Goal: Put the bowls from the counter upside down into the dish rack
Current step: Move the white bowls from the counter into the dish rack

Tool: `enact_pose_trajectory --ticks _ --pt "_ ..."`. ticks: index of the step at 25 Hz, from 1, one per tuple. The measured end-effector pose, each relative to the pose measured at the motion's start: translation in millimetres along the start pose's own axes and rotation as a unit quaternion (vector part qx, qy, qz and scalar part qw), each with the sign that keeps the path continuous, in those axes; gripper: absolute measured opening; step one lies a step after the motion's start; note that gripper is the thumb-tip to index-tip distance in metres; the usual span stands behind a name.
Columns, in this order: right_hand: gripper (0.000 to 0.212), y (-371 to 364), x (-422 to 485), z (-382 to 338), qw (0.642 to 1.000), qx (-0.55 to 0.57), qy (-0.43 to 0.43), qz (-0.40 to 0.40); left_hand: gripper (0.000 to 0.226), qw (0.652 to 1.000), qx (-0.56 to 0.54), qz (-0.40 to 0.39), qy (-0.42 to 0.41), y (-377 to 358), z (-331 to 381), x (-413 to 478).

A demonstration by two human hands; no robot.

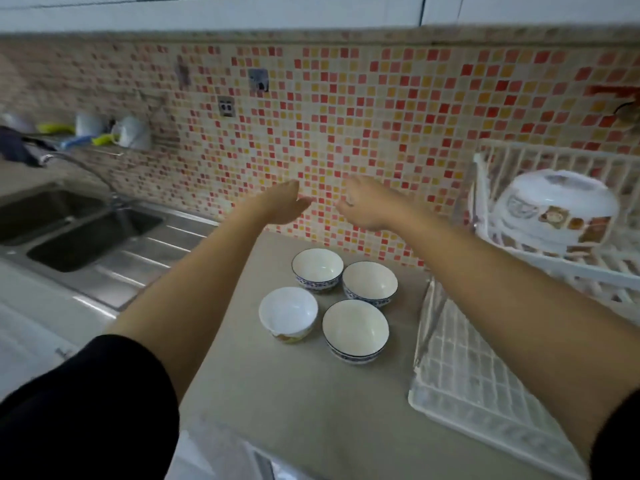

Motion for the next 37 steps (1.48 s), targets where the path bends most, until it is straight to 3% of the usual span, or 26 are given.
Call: enact_pose_trajectory --ticks 4,8,12,16,20,24,28,32,34,37 --pt "0.06 -100.4 11.8 -22.1 0.996 0.044 -0.012 -0.076 0.064 0.997 0.006 -0.06 0.043 -56.0 -64.4 -19.4" --pt "0.05 -178.3 10.9 -27.7 0.996 0.045 -0.028 -0.071 0.064 0.99 -0.046 -0.1 0.085 -117.8 -97.9 -37.8" --pt "0.045 -280.6 11.0 -25.1 0.986 0.025 -0.077 -0.149 0.061 0.968 -0.077 -0.172 0.164 -220.5 -140.7 -56.1" --pt "0.048 -291.5 10.5 -13.8 0.984 -0.013 -0.077 -0.157 0.053 0.961 -0.11 -0.145 0.206 -236.0 -136.8 -72.1" --pt "0.028 -313.1 4.9 -12.4 0.982 -0.033 -0.088 -0.166 0.045 0.945 -0.134 -0.161 0.25 -264.0 -144.1 -77.4" --pt "0.029 -283.4 15.7 -18.5 0.989 -0.01 -0.09 -0.118 0.039 0.932 -0.187 -0.11 0.29 -222.5 -146.0 -63.7" --pt "0.04 -218.1 42.5 -18.1 0.99 0.085 -0.113 -0.029 0.039 0.962 -0.185 -0.047 0.194 -137.9 -128.6 -32.4" --pt "0.039 -141.9 48.5 -2.0 0.979 0.096 -0.151 0.098 0.04 0.978 -0.175 0.067 0.094 -51.6 -81.2 -15.7" --pt "0.036 -105.0 40.6 9.3 0.964 0.112 -0.174 0.169 0.042 0.964 -0.217 0.131 0.083 -22.7 -59.0 -15.8" --pt "0.032 -59.8 19.1 27.6 0.923 0.176 -0.219 0.261 0.046 0.934 -0.313 0.152 0.085 -10.8 -17.8 -24.2"
Point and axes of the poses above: each hand's wrist, its own x-axis towards the middle knuckle, its own y-axis out of the back of the hand, z = x × y, the point moved 5 cm from there along x, towards the middle knuckle, and after that the axes turned 12 degrees about z, right-handed, at the moved point
